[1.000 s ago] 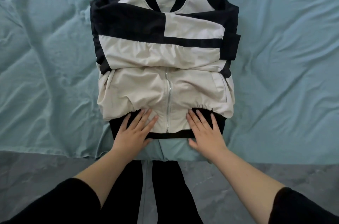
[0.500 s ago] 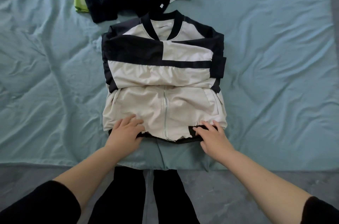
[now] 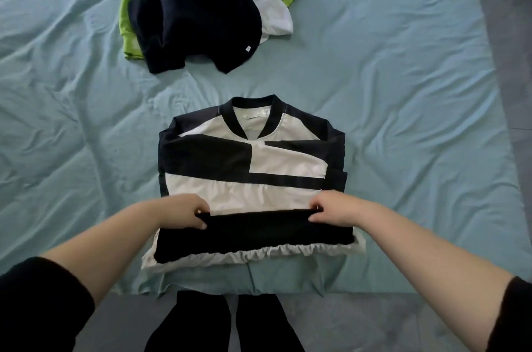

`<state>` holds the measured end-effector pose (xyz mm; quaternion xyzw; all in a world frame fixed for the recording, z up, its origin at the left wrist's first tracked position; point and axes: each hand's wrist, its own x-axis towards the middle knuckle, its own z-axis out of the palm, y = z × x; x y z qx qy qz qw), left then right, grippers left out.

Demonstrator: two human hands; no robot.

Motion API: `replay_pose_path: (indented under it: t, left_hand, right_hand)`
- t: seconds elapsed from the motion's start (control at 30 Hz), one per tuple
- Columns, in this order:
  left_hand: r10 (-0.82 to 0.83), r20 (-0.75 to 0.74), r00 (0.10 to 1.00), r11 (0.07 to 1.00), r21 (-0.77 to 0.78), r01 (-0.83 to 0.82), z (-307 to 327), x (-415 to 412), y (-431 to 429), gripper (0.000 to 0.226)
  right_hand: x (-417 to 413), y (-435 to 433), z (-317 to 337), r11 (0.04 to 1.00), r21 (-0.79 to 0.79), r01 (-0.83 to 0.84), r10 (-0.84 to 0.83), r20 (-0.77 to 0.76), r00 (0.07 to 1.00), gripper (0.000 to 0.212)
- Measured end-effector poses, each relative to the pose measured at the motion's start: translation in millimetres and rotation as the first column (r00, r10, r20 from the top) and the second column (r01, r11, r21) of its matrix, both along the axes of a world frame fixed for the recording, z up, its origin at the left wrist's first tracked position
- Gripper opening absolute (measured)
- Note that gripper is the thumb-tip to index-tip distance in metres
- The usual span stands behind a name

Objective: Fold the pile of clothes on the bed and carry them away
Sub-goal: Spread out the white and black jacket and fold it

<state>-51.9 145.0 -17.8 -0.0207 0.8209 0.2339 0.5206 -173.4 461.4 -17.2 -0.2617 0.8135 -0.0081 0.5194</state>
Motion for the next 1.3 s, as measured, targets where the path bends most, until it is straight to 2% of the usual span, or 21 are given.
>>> replay_pose_path:
  t: [0.1,0.13,0.2,0.27,0.33,0.4,0.5,0.57,0.63,0.73,0.83,0.9,0.93,0.97,1.03,1.1,1.23,1.3]
  left_hand:
    - [-0.038,-0.25,0.967,0.989,-0.145,0.001,10.1,-46.1,-15.5,0.023]
    - [-0.059,-0.355,0.933,0.975,-0.222,-0.023,11.9,-60.9,-18.2,0.021]
    - [-0.165,-0.517,0.84,0.91,-0.408,-0.072,11.6,-88.8,-20.9,0.016]
    - [-0.268,-0.551,0.79,0.83,-0.548,-0.1,6.5,-111.7,-21.2,0.015]
    - [-0.277,-0.552,0.787,0.786,-0.601,-0.145,-4.5,-128.7,-21.9,0.014]
    - [-0.259,-0.567,0.782,0.774,-0.606,-0.182,-21.9,-140.4,-25.0,0.012]
    - [-0.256,-0.618,0.744,0.76,-0.604,-0.24,-48.3,-153.1,-33.0,0.021]
    - [-0.248,-0.629,0.736,0.753,-0.604,-0.262,-60.6,-160.3,-38.2,0.023]
    - [-0.243,-0.622,0.744,0.753,-0.605,-0.26,-73.1,-165.3,-41.9,0.022]
    - [-0.202,-0.645,0.737,0.764,-0.575,-0.293,-87.0,-165.7,-39.5,0.026]
    - [0.027,-0.788,0.615,0.753,-0.389,-0.531,-89.5,-151.7,-13.4,0.044]
    - [0.059,-0.87,0.49,0.767,-0.274,-0.58,-85.6,-133.6,22.3,0.051]
    - [0.038,-0.877,0.478,0.806,-0.256,-0.534,-85.0,-123.8,40.3,0.054]
    - [-0.007,-0.862,0.507,0.84,-0.28,-0.465,-87.6,-114.0,52.7,0.056]
    - [-0.095,-0.766,0.635,0.854,-0.391,-0.344,-100.5,-99.7,47.5,0.059]
    - [-0.148,-0.689,0.71,0.831,-0.475,-0.288,-119.1,-94.6,11.3,0.064]
    - [-0.198,-0.652,0.732,0.798,-0.541,-0.267,-136.9,-85.2,-48.6,0.075]
    - [-0.147,-0.604,0.783,0.798,-0.54,-0.266,-137.6,-83.2,-53.6,0.076]
  right_hand:
    - [-37.3,-14.9,6.0,1.0,0.012,0.029,-0.027,-0.145,0.989,0.023]
    - [-48.9,-21.8,7.1,0.999,0.007,0.051,-0.048,-0.246,0.968,0.021]
    - [-70.3,-36.3,8.2,0.998,-0.006,0.058,-0.053,-0.498,0.866,0.016]
    - [-88.4,-49.0,3.5,0.998,-0.008,0.058,-0.049,-0.661,0.749,0.016]
    - [-102.2,-58.0,-8.5,0.997,-0.017,0.077,-0.066,-0.722,0.689,0.013]
    - [-112.7,-64.6,-25.7,0.998,0.005,0.068,-0.042,-0.744,0.667,0.008]
    - [-129.4,-74.9,-53.2,0.998,0.008,0.063,-0.032,-0.786,0.617,0.02]
    - [-138.9,-80.7,-68.5,0.998,-0.01,0.069,-0.049,-0.805,0.591,0.016]
    - [-147.2,-83.9,-84.1,0.997,-0.016,0.078,-0.059,-0.798,0.6,0.011]
    - [-150.5,-87.1,-98.2,0.993,-0.029,0.116,-0.095,-0.781,0.617,0.019]
    - [-125.9,-95.5,-98.5,0.926,-0.302,0.228,-0.378,-0.76,0.529,0.032]
    - [-86.9,-108.7,-92.9,0.865,-0.477,0.154,-0.485,-0.718,0.499,0.042]
    - [-65.7,-116.5,-90.4,0.863,-0.5,0.073,-0.455,-0.708,0.54,0.045]
    - [-47.7,-121.7,-91.3,0.88,-0.475,-0.011,-0.375,-0.709,0.598,0.048]
    - [-35.1,-116.4,-102.7,0.945,-0.3,-0.133,-0.131,-0.716,0.686,0.055]
    - [-59.8,-87.7,-122.2,0.978,-0.131,-0.161,0.017,-0.722,0.692,0.063]
    - [-105.7,-18.9,-143.7,0.998,0.031,0.052,-0.008,-0.786,0.618,0.08]
    - [-106.6,-11.8,-141.4,0.992,0.042,0.12,-0.052,-0.727,0.685,0.083]
